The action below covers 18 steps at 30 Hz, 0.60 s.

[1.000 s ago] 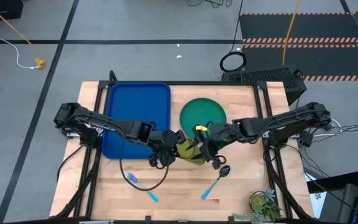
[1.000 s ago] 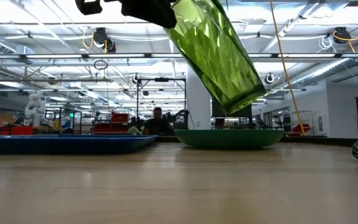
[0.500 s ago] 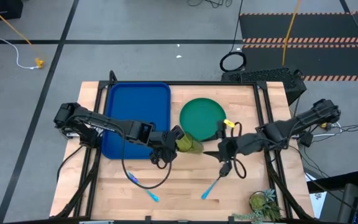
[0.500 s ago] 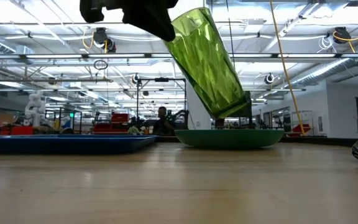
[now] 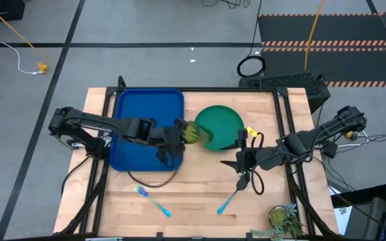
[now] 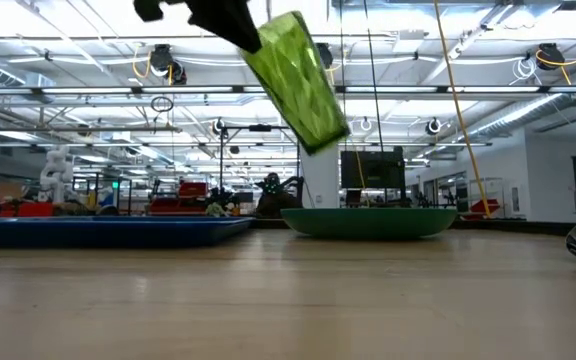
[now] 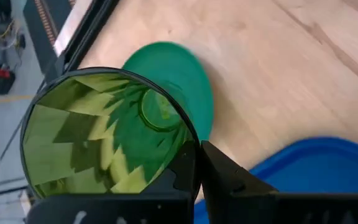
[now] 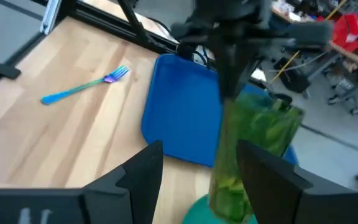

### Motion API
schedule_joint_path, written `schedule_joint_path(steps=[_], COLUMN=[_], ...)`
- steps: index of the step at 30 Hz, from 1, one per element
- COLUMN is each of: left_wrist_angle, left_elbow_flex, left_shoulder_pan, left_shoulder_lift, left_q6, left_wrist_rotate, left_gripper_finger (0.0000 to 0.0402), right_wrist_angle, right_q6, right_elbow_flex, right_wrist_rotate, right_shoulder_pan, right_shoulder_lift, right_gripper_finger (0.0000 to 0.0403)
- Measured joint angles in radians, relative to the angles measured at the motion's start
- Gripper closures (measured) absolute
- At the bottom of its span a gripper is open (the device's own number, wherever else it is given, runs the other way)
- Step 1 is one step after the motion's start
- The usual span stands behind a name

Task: Pick and place plate/cup/fork/spoon on tray
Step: Put the green cup on the top right of the serving tray

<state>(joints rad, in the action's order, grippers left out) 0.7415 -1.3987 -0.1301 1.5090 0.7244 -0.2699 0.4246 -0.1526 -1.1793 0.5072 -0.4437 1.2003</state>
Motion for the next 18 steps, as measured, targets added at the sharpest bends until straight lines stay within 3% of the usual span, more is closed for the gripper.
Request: schedule_joint_path(steps=[9,18], left_wrist_angle=[0.075,0.124], left_elbow_flex=[0.0,0.0], left_shoulder_pan=[0.124,0.263], left_shoulder_lift=[-0.168,-0.249], left_q6=[-0.079,-0.144], left_wrist_rotate=[-0.031,-0.101], left_gripper_finger=[0.0392,0.0391], right_wrist_angle=[0.001,-0.153], right_q6=[-0.072,-0.194], right_elbow_flex=[0.009,0.158], right_wrist_rotate=[-0.005,-0.006], right_shoulder_pan=[0.044,0.095], right_shoulder_lift=[0.0,0.0], right_gripper_finger=[0.0206,0.0206])
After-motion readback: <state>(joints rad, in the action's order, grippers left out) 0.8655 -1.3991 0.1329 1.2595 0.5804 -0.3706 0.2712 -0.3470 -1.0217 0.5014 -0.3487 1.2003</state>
